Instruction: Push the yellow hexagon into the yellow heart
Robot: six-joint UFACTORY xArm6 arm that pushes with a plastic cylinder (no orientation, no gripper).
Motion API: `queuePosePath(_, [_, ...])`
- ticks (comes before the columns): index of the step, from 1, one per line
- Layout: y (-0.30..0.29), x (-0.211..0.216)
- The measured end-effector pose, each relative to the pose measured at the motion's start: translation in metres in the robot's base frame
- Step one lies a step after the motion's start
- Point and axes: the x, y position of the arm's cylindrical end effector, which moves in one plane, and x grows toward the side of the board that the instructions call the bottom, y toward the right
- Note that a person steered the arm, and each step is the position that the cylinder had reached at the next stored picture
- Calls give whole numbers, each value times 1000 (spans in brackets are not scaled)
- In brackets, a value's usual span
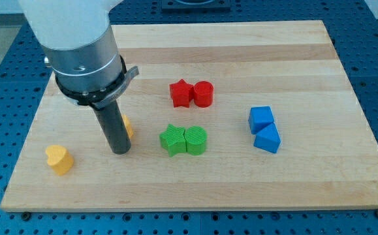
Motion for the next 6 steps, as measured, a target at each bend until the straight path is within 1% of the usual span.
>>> queuePosePath(1, [18, 0])
queuePosePath(2, [49, 1])
queuePosePath(3, [66, -10])
queuePosePath(4, [50, -56])
queuePosePath(5, [36, -54])
queuePosePath(6, [19, -42])
